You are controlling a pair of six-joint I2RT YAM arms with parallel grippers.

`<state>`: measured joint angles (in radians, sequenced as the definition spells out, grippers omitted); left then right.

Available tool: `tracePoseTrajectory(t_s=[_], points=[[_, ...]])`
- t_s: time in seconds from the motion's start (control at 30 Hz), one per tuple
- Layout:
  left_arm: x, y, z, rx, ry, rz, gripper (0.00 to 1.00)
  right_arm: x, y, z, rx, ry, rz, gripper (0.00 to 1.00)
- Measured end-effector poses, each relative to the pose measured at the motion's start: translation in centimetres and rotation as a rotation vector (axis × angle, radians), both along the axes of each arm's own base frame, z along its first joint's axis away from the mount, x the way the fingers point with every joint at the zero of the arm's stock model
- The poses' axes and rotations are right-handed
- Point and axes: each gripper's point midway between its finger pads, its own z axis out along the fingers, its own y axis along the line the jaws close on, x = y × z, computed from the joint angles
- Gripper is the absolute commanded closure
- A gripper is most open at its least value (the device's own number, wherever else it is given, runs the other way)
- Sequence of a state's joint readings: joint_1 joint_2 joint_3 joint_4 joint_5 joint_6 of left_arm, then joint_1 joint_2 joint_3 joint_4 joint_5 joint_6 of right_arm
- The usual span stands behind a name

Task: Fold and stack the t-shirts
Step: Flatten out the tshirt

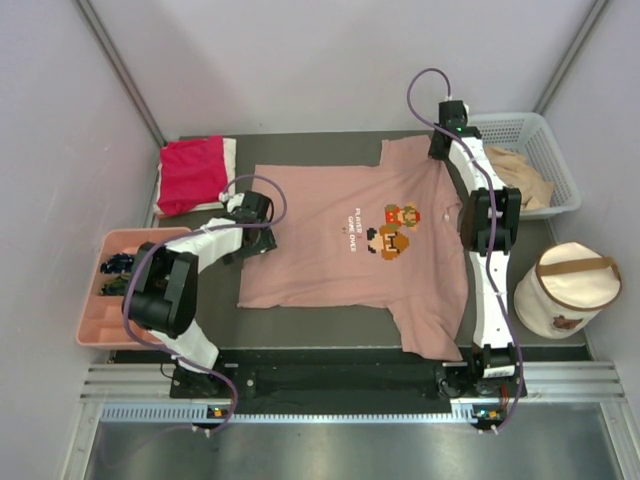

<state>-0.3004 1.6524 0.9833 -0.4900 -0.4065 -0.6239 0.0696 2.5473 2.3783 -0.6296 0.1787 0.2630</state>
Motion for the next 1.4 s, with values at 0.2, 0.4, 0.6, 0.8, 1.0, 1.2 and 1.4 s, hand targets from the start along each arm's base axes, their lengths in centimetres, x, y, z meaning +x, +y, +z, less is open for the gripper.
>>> tracePoseTrajectory(t_s=[0.2, 0.4, 0.6, 0.8, 1.0, 1.2, 1.4], points=[[0.8, -0.1, -0.5, 0.006, 0.006, -0.001, 0.01, 0.9, 0.3, 0.6, 0.011, -0.041, 0.008, 1.00], [1.1, -0.2, -0.6, 0.005, 0.003, -0.001, 0.01, 2.1, 0.5, 1.3, 0.022, -0.101, 0.010, 1.00], [1.1, -0.2, -0.6, 0.004, 0.000, -0.001, 0.01, 2.9, 0.6, 0.1, 0.033, -0.117, 0.004, 0.34], [1.1, -0.2, -0.6, 0.004, 0.001, 0.000, 0.01, 3.4, 0.7, 0.1, 0.032, -0.151, 0.011, 0.02], [1.1, -0.2, -0.6, 0.004, 0.000, 0.000, 0.01, 2.7, 1.0, 0.6, 0.047, -0.145, 0.032, 0.01], [1.2, -0.1, 0.7, -0.002, -0.029, -0.002, 0.01, 1.9, 3.2, 7.1, 0.128, -0.224, 0.131, 0.01], [1.4, -0.2, 3.2, -0.024, -0.096, -0.006, 0.01, -0.8, 6.3, 14.3, 0.194, -0.306, 0.248, 0.01]])
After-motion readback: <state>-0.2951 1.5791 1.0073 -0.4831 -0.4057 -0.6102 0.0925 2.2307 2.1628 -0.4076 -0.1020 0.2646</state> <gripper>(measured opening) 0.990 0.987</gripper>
